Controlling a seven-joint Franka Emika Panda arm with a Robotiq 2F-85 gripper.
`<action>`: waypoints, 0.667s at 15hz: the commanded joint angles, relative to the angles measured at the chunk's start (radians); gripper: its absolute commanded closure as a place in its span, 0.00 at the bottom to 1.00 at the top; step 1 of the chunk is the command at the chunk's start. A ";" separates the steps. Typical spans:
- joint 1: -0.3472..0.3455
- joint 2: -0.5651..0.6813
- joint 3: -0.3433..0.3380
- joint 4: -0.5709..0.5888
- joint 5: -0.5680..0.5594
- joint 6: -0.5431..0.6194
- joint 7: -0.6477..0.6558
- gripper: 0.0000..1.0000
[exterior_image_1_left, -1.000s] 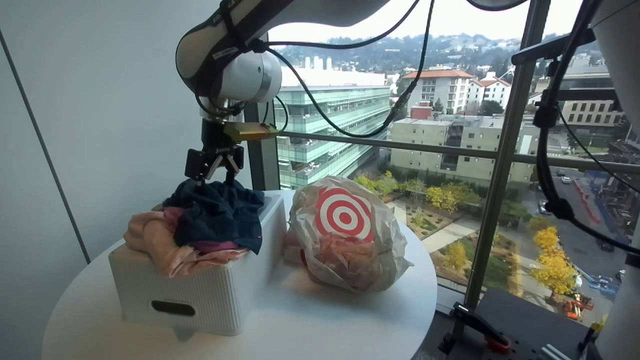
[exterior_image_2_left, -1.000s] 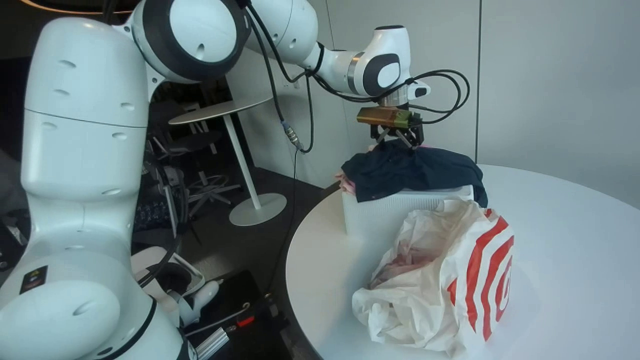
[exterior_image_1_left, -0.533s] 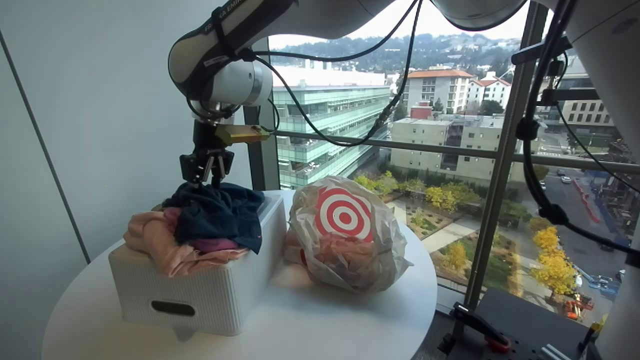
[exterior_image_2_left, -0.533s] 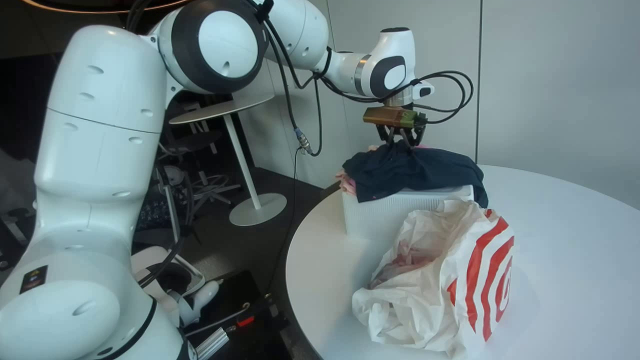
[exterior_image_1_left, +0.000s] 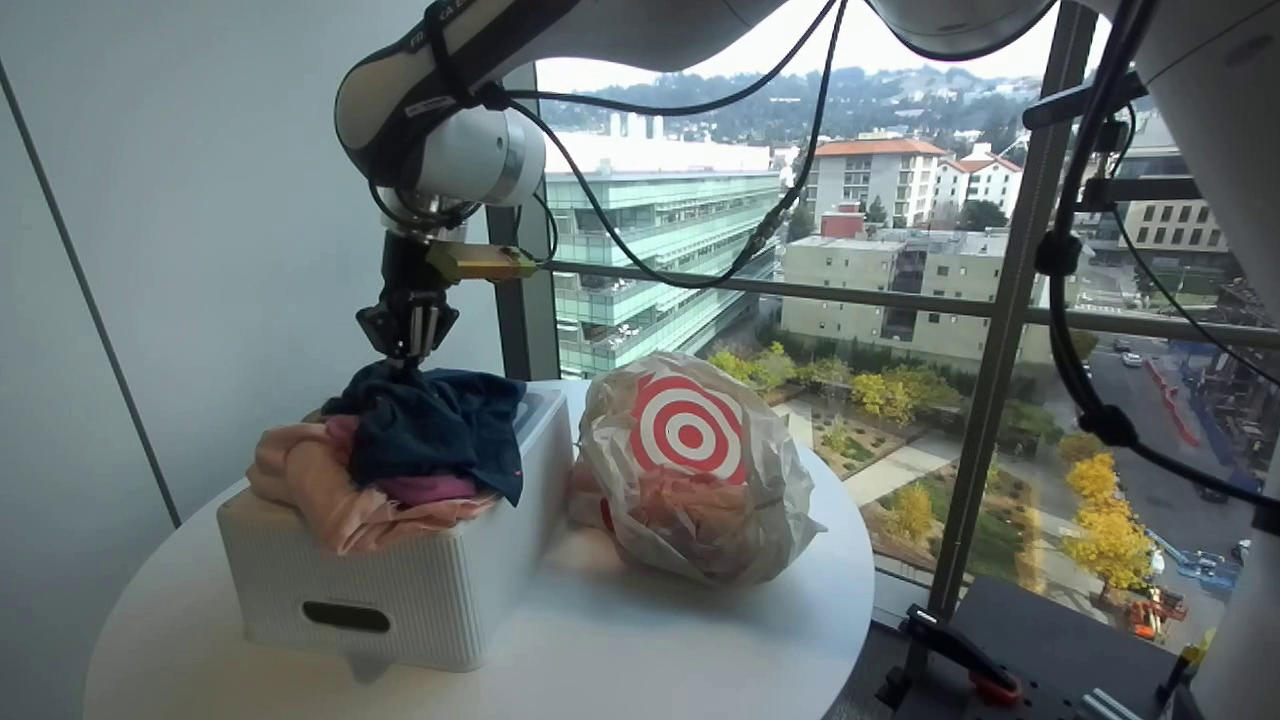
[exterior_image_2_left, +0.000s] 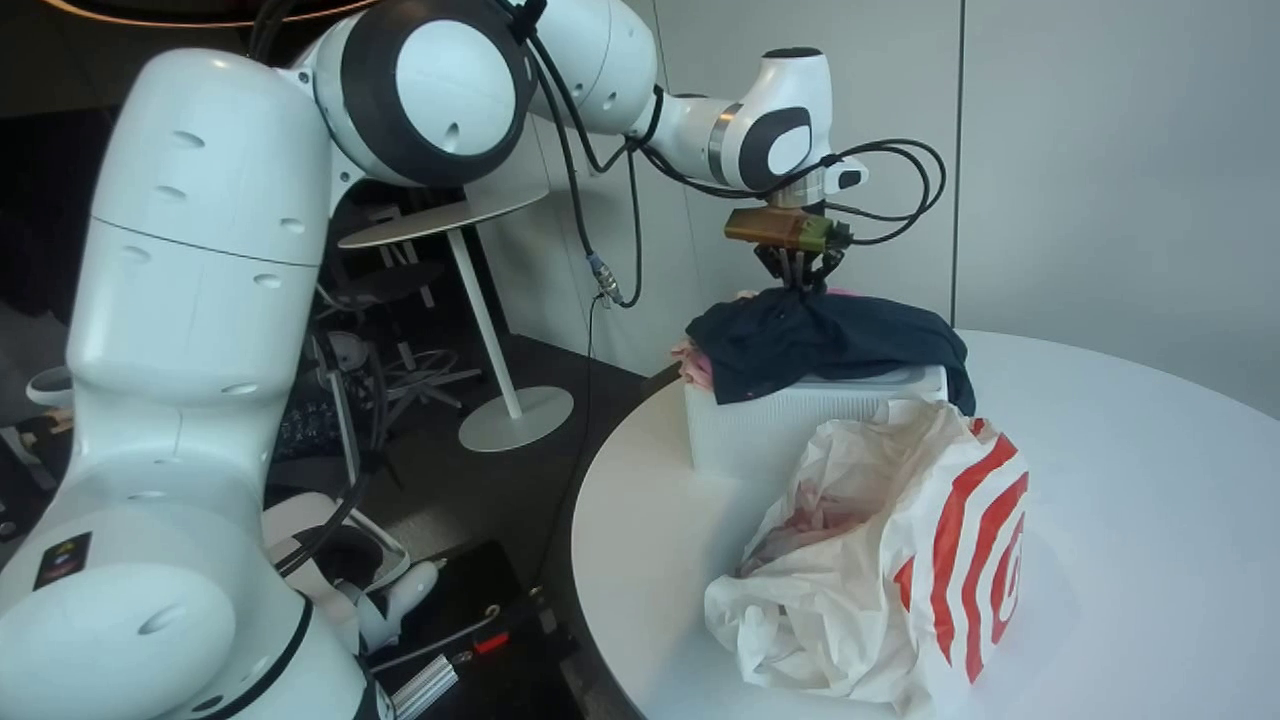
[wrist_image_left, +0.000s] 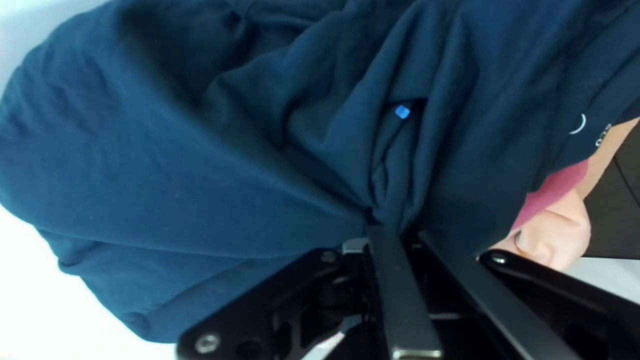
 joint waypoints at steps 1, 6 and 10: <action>-0.016 -0.061 0.032 -0.027 0.036 0.013 -0.024 0.98; 0.002 -0.215 0.061 -0.124 0.036 0.001 -0.022 0.98; 0.020 -0.386 0.052 -0.289 0.029 0.056 0.037 0.98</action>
